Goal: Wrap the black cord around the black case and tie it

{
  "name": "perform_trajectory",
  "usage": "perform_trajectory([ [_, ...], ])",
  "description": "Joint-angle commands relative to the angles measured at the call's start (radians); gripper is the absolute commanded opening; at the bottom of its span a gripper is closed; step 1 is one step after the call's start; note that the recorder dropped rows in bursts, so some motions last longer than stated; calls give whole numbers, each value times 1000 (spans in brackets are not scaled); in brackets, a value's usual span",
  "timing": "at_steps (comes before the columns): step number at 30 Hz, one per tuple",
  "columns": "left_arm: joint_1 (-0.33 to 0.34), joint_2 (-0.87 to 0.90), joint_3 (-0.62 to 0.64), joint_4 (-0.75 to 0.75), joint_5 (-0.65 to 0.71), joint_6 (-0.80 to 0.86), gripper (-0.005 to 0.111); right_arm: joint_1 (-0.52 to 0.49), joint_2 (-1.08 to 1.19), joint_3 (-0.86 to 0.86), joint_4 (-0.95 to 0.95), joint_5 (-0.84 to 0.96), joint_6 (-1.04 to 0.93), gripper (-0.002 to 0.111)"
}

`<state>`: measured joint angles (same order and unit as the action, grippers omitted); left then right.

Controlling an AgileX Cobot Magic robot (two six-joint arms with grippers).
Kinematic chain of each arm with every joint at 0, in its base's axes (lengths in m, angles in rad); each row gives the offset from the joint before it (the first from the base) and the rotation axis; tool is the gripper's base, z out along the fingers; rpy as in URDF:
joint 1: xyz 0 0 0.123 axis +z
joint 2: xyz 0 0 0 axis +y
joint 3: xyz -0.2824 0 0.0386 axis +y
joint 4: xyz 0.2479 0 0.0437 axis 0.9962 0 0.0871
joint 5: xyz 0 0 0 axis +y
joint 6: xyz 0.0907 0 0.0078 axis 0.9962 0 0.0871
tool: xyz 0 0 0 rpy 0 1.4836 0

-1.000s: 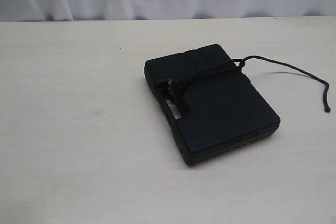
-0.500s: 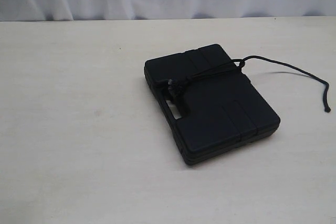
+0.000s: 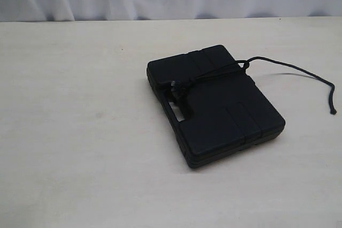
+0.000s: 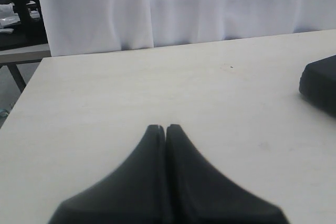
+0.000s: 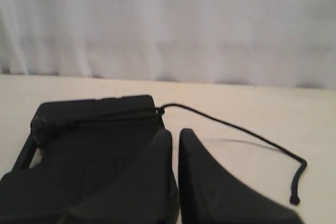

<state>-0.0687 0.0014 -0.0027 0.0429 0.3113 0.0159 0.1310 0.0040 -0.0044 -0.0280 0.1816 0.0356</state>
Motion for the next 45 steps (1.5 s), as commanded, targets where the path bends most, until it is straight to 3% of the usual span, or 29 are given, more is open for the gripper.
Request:
perform_trajectory([
  [1,5,-1,3,-1,-3,-9,0,-5,-4,4,-19,142,2,4],
  [9,5,-1,3,-1,-3,-9,0,-5,-4,4,-24,167,-75,4],
  [45,5,-1,3,-1,-3,-9,0,-6,-4,4,42,162,-73,4],
])
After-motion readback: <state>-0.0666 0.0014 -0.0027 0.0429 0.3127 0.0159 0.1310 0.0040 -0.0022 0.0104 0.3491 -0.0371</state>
